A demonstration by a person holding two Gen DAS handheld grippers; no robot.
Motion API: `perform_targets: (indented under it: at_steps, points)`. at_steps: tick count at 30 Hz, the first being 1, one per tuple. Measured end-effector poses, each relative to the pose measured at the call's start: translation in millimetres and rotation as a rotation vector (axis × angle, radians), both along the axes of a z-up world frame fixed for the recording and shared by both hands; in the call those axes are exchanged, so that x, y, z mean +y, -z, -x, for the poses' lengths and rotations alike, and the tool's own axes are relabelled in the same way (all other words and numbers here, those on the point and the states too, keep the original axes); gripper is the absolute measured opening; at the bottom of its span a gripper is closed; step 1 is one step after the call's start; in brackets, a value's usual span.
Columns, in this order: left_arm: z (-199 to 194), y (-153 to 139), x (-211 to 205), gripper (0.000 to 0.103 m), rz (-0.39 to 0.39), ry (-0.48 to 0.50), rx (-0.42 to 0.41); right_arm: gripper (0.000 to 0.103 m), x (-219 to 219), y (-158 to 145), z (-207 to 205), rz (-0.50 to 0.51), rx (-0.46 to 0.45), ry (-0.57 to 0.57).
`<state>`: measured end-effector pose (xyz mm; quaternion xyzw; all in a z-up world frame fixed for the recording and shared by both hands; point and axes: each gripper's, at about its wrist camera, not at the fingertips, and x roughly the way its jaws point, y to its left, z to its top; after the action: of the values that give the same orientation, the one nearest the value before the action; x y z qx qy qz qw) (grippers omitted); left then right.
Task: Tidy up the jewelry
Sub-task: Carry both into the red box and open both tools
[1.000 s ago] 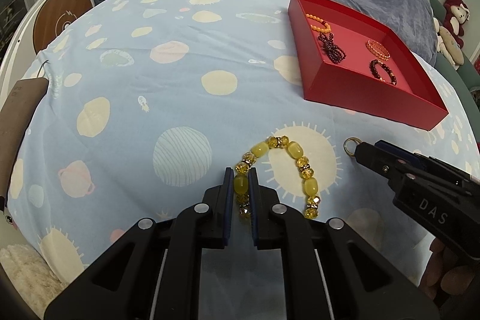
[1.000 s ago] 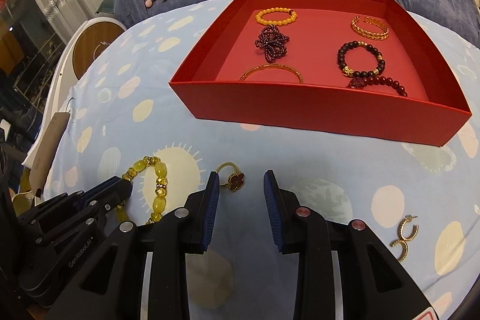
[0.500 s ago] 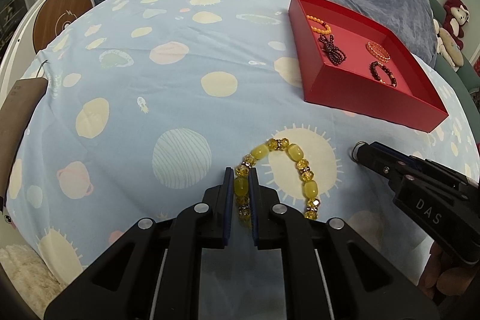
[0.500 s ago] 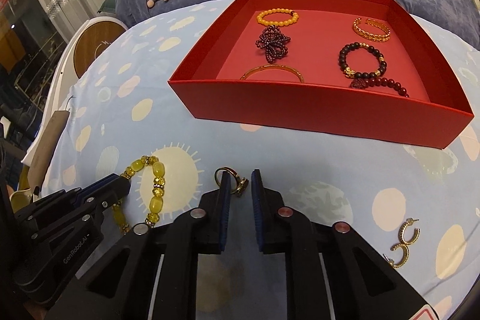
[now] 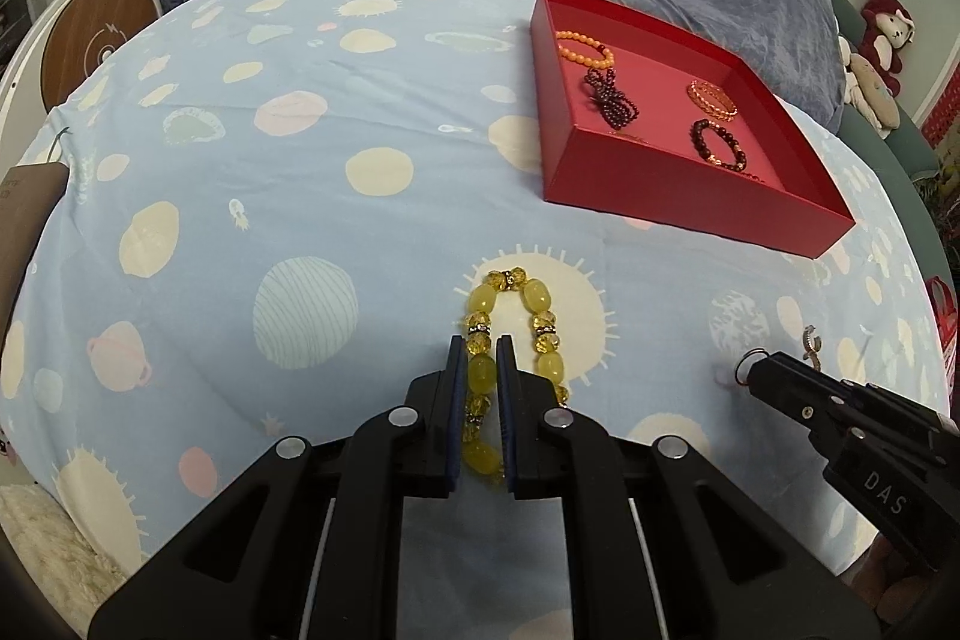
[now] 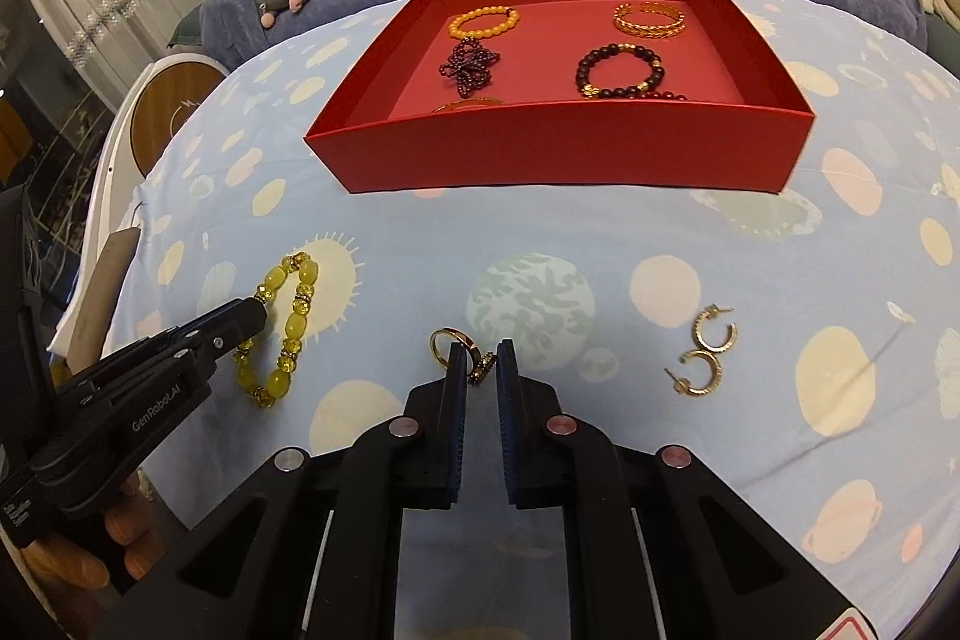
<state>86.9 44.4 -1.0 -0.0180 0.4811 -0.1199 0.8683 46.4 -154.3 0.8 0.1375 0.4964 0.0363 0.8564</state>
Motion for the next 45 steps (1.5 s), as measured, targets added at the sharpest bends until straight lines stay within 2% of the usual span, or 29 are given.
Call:
perform_targets:
  at_steps: [9,17,23,29,35,45]
  points:
    - [4,-23,-4,0.009,0.056,-0.003,-0.012,0.01,-20,-18,17,-0.019,-0.019,0.049]
    - [-3,-65,-33,0.009,0.096,0.073,-0.05,0.01,-42,-46,13,-0.022,-0.063,0.092]
    - [-29,-108,-67,0.009,0.145,0.162,-0.116,0.01,-63,-62,-13,-0.032,-0.094,0.109]
    - [-79,-141,-106,0.009,0.215,0.218,-0.164,0.01,-86,-76,-61,-0.04,-0.127,0.122]
    - [-131,-127,-141,0.01,0.219,0.234,-0.144,0.01,-102,-68,-112,-0.019,-0.118,0.138]
    - [-181,-59,-163,0.01,0.183,0.247,-0.053,0.01,-112,-25,-183,0.028,-0.032,0.127]
